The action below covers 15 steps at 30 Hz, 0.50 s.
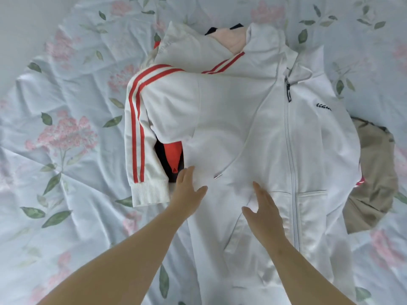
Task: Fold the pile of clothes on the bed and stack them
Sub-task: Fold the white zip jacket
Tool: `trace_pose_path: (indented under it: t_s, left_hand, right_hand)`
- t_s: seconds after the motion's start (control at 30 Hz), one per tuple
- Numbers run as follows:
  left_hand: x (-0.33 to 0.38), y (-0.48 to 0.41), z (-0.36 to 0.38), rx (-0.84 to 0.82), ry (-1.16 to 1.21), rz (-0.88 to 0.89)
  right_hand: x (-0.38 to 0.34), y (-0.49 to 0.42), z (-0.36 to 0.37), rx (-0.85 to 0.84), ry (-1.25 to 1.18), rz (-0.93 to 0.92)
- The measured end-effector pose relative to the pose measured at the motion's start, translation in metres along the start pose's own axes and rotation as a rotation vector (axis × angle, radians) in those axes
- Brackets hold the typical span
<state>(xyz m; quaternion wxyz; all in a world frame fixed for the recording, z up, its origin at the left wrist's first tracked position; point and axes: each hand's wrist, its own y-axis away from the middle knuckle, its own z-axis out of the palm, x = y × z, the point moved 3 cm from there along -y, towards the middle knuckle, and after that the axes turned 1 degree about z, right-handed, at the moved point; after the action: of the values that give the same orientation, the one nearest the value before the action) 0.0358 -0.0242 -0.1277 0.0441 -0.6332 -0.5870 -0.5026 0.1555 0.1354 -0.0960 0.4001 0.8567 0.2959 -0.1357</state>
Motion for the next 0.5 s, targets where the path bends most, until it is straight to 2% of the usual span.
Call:
trace_pose_path:
  t_s: [0.13,0.27,0.37,0.5]
  left_hand:
    - [-0.031,0.063,0.04,-0.013,-0.015,-0.029]
    - [-0.06,0.121,0.068,0.057,-0.012,-0.117]
    - [-0.069,0.157,0.09,0.072,0.13,-0.239]
    - [-0.074,0.182,0.107,0.031,0.281,-0.228]
  right_hand:
    - [0.064,0.048,0.012,-0.052,0.139,0.047]
    - [0.114,0.092,0.018,-0.038,0.361,-0.1]
    - [0.136,0.111,0.021,-0.072,0.372,-0.128]
    - [0.147,0.119,0.02,-0.089,0.334,-0.195]
